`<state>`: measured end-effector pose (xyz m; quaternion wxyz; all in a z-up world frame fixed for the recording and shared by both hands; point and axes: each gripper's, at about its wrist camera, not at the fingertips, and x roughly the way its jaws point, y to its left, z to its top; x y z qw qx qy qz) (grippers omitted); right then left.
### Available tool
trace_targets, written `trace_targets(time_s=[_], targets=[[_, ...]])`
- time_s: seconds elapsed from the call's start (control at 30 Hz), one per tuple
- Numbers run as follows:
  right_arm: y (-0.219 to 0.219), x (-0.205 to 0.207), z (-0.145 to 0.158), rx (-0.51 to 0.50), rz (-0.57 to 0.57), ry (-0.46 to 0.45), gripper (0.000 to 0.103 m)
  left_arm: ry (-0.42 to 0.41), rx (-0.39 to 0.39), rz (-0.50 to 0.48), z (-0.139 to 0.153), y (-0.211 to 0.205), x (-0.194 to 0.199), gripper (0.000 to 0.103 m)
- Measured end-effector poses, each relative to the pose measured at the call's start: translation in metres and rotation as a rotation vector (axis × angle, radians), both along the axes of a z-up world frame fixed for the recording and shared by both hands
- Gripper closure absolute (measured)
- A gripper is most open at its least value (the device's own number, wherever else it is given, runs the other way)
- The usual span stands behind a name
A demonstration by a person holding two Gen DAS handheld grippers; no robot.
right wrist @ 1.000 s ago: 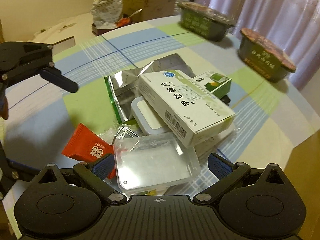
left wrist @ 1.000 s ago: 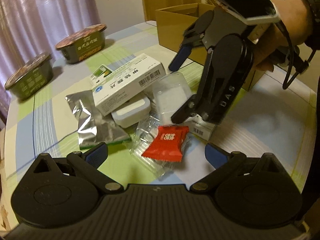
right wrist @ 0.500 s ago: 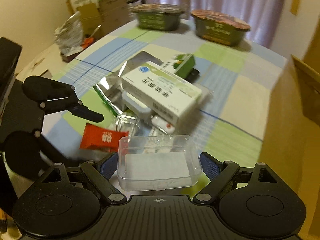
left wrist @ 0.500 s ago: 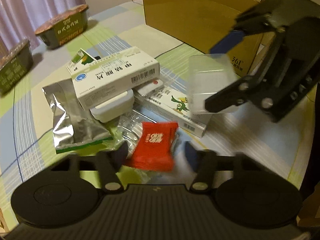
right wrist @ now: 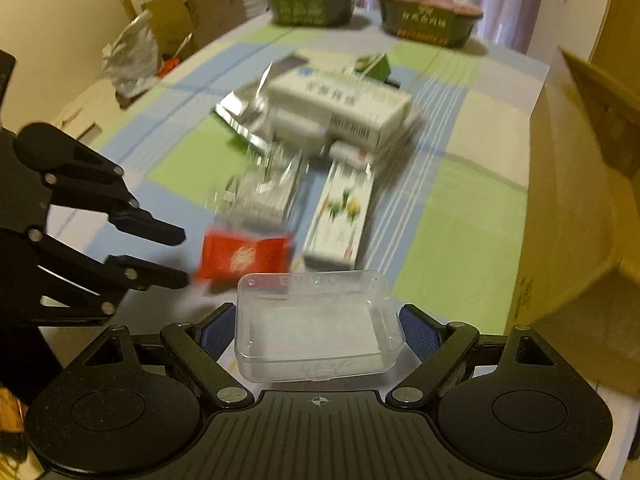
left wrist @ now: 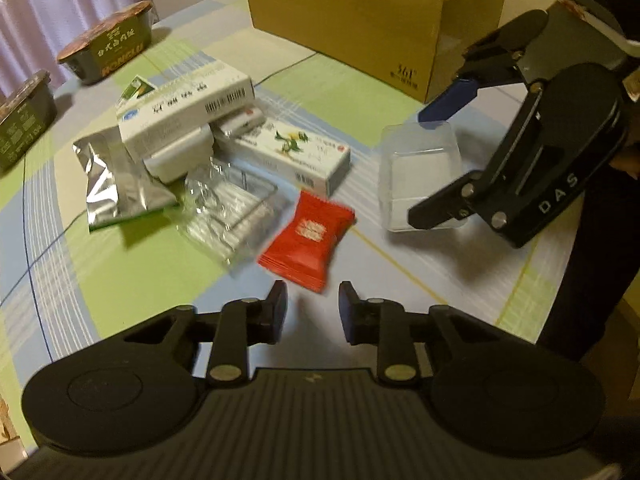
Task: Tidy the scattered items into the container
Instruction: 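Grasp the red candy packet with the left gripper while the right gripper holds the clear box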
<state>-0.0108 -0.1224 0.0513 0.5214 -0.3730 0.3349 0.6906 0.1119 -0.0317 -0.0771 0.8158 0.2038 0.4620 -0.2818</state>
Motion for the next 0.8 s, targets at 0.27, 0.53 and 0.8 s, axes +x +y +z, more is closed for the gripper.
trace_targets(time_s=[0.27,0.53,0.8], targets=[[-0.013,0.003,-0.016,0.024,0.028,-0.057,0.014,-0.038,0.028,-0.047,-0.012,-0.015,0.019,0.048],[-0.016,0.006,-0.023,0.037,0.052,-0.077,0.003,-0.025,0.053,-0.118,-0.028,-0.036,0.038,0.050],[-0.017,0.007,-0.021,0.030,0.078,-0.071,0.003,0.037,0.072,-0.151,-0.023,-0.035,0.026,0.079]])
